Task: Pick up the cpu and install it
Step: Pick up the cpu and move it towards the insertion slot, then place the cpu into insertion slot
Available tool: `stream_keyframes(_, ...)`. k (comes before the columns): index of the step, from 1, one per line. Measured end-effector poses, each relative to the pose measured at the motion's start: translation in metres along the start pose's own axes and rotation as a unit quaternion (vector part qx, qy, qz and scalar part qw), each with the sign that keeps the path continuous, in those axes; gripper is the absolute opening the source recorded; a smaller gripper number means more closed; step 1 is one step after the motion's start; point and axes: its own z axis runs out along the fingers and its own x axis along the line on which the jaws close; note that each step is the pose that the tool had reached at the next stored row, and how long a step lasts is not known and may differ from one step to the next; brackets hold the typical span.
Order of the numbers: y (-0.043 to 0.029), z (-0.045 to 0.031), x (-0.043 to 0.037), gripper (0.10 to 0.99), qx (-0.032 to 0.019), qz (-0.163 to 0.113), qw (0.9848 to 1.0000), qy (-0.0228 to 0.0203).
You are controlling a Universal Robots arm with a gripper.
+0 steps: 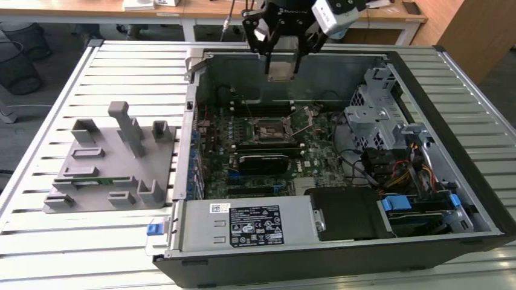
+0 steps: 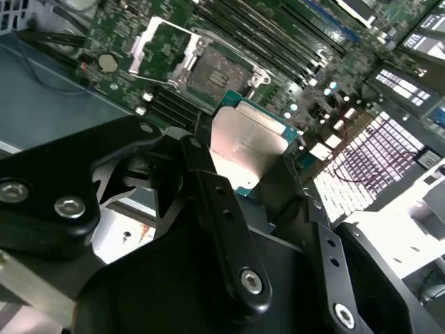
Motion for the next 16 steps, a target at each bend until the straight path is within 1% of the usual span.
stream_keyframes(3,0.0003,0.0008,-0.0134,0.529,-0.0001,0.0,1.0,0.0)
stream_keyframes(4,0.0003,0.0008,-0.0159,0.529,0.0001,0.0,1.0,0.0)
stream_keyframes(9,0.0001,0.0008,-0.0191,0.529,0.0011,0.006,1.0,-0.0003)
stream_keyframes(11,0.0001,0.0008,-0.0195,0.529,0.0011,0.012,0.9999,-0.0008)
stream_keyframes(15,0.0002,0.0011,-0.0197,0.529,0.0008,0.041,0.9992,-0.0025)
stream_keyframes(16,0.0003,0.0016,-0.0197,0.529,0.0003,0.073,0.9973,-0.0046)
